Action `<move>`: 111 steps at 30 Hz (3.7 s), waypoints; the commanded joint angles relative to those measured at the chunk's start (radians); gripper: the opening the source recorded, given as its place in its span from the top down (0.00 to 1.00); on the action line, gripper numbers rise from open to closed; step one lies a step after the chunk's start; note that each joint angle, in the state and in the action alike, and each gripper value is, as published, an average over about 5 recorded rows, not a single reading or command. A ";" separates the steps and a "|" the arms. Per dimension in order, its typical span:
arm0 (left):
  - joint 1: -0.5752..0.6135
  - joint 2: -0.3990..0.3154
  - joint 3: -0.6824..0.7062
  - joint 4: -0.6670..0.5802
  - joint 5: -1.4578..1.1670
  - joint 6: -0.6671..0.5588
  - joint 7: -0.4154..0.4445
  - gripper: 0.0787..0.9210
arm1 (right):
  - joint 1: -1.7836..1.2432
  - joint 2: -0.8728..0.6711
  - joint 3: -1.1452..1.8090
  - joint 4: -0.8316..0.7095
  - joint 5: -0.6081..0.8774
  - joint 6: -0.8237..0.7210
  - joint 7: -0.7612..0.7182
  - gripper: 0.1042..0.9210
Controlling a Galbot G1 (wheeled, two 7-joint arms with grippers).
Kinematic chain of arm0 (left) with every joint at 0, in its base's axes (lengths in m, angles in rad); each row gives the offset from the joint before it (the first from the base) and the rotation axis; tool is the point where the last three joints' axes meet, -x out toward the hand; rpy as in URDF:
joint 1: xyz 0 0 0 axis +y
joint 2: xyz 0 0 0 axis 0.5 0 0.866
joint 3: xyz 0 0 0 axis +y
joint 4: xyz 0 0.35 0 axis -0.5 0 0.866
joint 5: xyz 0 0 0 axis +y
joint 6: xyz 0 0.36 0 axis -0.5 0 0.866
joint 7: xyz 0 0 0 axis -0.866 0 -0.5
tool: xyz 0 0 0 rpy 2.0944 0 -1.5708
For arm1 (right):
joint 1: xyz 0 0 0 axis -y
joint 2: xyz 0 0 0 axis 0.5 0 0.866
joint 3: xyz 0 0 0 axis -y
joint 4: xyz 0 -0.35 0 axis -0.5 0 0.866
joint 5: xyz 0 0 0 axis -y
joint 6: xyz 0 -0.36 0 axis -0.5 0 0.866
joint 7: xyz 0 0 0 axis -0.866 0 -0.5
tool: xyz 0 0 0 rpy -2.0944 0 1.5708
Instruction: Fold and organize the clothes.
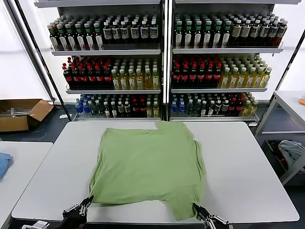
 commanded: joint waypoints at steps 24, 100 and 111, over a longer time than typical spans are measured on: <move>-0.453 0.138 0.120 0.301 -0.401 0.018 -0.120 0.99 | 0.583 -0.137 -0.130 -0.374 0.137 -0.008 0.190 1.00; -0.343 0.117 0.119 0.308 -0.189 0.076 -0.088 0.97 | 0.423 -0.220 -0.233 -0.125 -0.239 -0.338 0.522 1.00; -0.140 0.086 0.024 0.145 -0.168 0.082 -0.092 0.99 | 0.211 -0.237 -0.159 0.047 -0.248 -0.377 0.516 1.00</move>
